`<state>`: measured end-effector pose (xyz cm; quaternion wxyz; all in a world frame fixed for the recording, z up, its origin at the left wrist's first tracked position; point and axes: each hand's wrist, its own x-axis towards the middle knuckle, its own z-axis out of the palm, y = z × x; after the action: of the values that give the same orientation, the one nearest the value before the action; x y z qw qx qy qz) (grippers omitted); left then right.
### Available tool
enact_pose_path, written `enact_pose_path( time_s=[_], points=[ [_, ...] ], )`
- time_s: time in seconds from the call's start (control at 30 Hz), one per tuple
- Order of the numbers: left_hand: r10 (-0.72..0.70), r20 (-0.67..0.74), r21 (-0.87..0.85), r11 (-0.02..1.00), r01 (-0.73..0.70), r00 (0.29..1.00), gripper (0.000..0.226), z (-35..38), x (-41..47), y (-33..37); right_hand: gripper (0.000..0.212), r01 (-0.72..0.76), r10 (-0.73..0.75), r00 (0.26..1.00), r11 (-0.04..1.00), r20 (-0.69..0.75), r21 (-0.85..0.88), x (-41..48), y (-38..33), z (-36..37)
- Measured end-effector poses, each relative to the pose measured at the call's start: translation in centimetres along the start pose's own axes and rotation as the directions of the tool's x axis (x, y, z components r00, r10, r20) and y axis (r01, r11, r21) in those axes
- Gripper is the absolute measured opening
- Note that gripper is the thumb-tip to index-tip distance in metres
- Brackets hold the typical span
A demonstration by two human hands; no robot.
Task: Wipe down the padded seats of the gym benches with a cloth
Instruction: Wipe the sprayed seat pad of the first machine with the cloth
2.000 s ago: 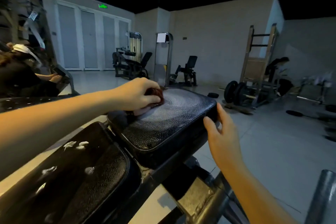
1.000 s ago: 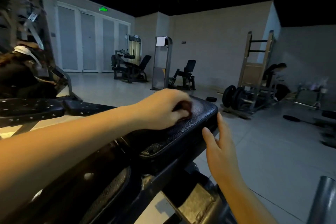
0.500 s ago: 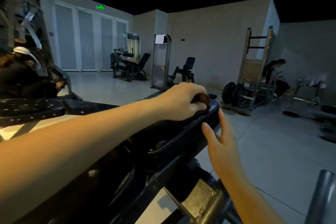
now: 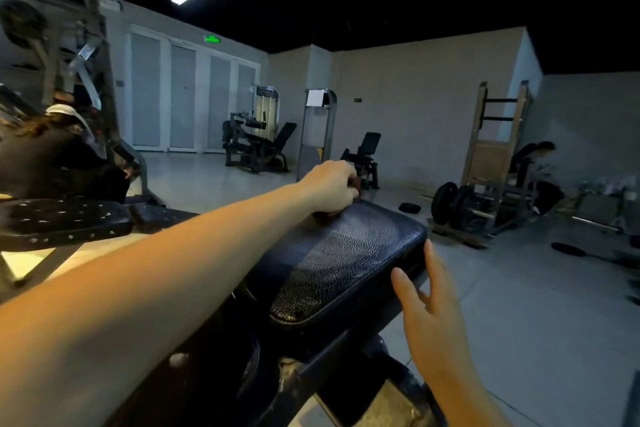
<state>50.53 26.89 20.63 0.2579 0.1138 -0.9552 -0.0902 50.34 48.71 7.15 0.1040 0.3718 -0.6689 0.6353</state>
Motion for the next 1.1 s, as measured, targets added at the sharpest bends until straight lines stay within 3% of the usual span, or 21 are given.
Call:
enact_pose_path(
  time_s=[0.1, 0.17, 0.3, 0.4, 0.5, 0.6, 0.73, 0.87, 0.97, 1.03, 1.1],
  points=[
    [0.201, 0.107, -0.062, 0.979, -0.195, 0.974, 0.013, -1.2, -3.6, 0.9, 0.062, -0.015, 0.014, 1.000, 1.000, 0.004, 0.013, 0.1, 0.3, -0.1],
    [0.236, 0.153, -0.040, 0.972, -0.233, 0.959, 0.010, -2.5, -6.4, -1.0, 0.060, -0.004, 0.004, 1.000, 1.000, 0.007, 0.029, 0.2, 0.4, -0.1],
    [0.022, 0.081, 0.174, 0.984, -0.035, 0.996, 0.017, -4.0, -7.0, -7.2, 0.058, 0.017, -0.017, 1.000, 1.000, -0.012, 0.019, 0.1, 0.5, 0.2],
    [-0.056, 0.035, 0.157, 0.986, 0.050, 0.998, 0.017, -2.5, -4.0, -6.2, 0.057, 0.013, -0.012, 1.000, 0.999, -0.007, 0.034, 0.2, 0.5, 0.2],
    [0.045, -0.008, 0.034, 0.998, -0.045, 0.999, 0.009, -0.5, -1.9, -0.8, 0.061, 0.001, -0.001, 1.000, 1.000, 0.002, 0.010, 0.2, 0.7, 0.1],
    [0.235, 0.013, -0.072, 0.970, -0.234, 0.972, 0.004, 0.1, -3.5, 4.5, 0.059, 0.003, -0.003, 1.000, 1.000, 0.015, 0.003, 0.0, 0.5, -0.1],
    [0.398, 0.020, -0.120, 0.911, -0.394, 0.917, 0.002, -1.2, -9.3, 3.2, 0.055, 0.000, -0.001, 1.000, 1.000, 0.030, 0.005, 0.0, 0.7, -0.3],
    [0.185, -0.020, 0.006, 0.983, -0.184, 0.983, 0.010, -2.3, -9.2, -2.6, 0.066, 0.012, -0.012, 1.000, 1.000, 0.016, -0.017, 0.0, 0.7, 0.0],
    [-0.014, -0.018, 0.089, 0.996, 0.016, 1.000, 0.017, -1.3, -4.8, -2.7, 0.063, -0.004, 0.004, 1.000, 1.000, 0.008, -0.018, 0.1, 0.5, 0.0],
    [-0.024, -0.033, 0.053, 0.998, 0.026, 0.999, 0.018, -0.2, -2.6, -0.3, 0.063, -0.012, 0.012, 1.000, 1.000, 0.010, -0.026, -0.1, 0.5, 0.0],
    [0.054, -0.043, -0.014, 0.998, -0.055, 0.998, 0.017, 0.7, -1.8, 3.0, 0.059, -0.012, 0.012, 1.000, 1.000, 0.018, -0.029, -0.1, 0.4, -0.1]
  ],
)
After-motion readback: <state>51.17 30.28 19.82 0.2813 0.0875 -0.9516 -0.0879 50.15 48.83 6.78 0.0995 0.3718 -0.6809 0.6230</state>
